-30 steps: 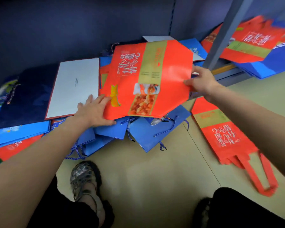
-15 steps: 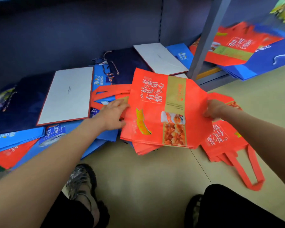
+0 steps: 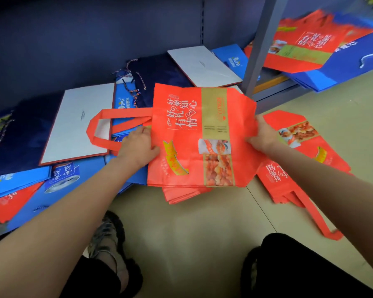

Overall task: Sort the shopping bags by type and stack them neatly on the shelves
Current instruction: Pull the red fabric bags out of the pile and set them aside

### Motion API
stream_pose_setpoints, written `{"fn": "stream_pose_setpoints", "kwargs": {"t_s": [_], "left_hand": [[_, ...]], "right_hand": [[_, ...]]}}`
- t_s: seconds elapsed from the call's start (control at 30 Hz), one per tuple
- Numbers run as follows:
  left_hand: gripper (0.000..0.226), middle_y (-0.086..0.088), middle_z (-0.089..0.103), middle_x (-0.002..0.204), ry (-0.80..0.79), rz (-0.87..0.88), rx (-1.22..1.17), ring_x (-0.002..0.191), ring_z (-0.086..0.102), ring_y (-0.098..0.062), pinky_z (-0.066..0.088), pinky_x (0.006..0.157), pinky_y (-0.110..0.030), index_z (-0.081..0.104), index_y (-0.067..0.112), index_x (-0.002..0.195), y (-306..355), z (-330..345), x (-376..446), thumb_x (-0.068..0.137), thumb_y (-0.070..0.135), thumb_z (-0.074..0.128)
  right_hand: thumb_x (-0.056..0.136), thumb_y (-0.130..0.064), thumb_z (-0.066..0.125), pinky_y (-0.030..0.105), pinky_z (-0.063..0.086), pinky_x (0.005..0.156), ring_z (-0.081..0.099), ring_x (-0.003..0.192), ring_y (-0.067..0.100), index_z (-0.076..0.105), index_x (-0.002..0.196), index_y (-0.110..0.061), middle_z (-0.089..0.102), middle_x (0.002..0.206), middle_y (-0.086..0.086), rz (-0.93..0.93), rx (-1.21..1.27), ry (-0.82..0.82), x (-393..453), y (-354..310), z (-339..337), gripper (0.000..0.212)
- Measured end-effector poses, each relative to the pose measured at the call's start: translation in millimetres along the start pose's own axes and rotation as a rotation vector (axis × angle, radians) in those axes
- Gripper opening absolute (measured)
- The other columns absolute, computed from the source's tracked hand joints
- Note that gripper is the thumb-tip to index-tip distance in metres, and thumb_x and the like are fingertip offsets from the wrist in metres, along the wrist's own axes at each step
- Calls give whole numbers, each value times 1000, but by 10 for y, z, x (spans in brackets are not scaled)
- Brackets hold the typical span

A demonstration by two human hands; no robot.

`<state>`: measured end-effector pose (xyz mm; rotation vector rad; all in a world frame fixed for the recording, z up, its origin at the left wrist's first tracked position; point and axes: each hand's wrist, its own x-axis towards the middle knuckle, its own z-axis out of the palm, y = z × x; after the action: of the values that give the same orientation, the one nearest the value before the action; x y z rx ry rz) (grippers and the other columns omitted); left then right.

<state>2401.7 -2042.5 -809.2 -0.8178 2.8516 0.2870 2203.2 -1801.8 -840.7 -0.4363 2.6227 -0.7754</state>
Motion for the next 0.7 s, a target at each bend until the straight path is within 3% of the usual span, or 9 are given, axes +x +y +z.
{"fn": "stream_pose_setpoints", "kwargs": {"t_s": [0.1, 0.2, 0.3, 0.43, 0.6, 0.7], "left_hand": [[59, -18, 33, 145, 96, 65, -31, 133, 33, -34, 29, 109, -43, 38, 4, 138, 90, -11, -57, 85, 23, 58], [62, -10, 21, 154, 58, 177, 37, 142, 19, -25, 19, 113, -40, 31, 10, 143, 261, 36, -54, 88, 26, 54], [61, -6, 17, 156, -11, 263, 34, 144, 12, -22, 15, 113, -37, 27, 13, 145, 534, 136, -50, 90, 26, 52], [62, -6, 16, 155, -70, 340, 2, 143, 16, -21, 18, 114, -37, 24, 15, 146, 948, 331, -58, 91, 28, 49], [68, -7, 20, 154, -161, 364, -27, 141, 22, -21, 21, 112, -35, 18, 15, 148, 1383, 521, 77, 91, 33, 51], [70, -8, 28, 151, -205, 327, 23, 138, 27, -24, 23, 109, -37, 16, 13, 148, 1506, 632, 169, 91, 37, 50]], "right_hand": [[85, -3, 56, 42, 40, 92, 52, 113, 42, 37, 134, -4, 54, 120, 30, 28, -247, -44, -44, 336, -169, 53], [89, -10, 55, 44, 42, 94, 52, 113, 44, 44, 130, -3, 51, 122, 32, 119, -374, 59, -82, 743, -508, 43], [88, -2, 54, 45, 43, 94, 53, 108, 46, 50, 120, 4, 52, 117, 33, 143, -434, 122, -74, 977, -706, 32], [87, 3, 46, 45, 42, 93, 51, 106, 46, 52, 116, 3, 52, 113, 29, 52, -562, 146, -15, 1057, -748, 29], [93, -2, 34, 40, 35, 97, 53, 115, 32, 41, 132, -13, 58, 121, 16, -153, -784, 130, -25, 1069, -653, 42], [93, -3, 33, 41, 38, 94, 57, 112, 31, 38, 137, -16, 59, 121, 15, -109, -766, 76, -18, 1099, -501, 46]]}}
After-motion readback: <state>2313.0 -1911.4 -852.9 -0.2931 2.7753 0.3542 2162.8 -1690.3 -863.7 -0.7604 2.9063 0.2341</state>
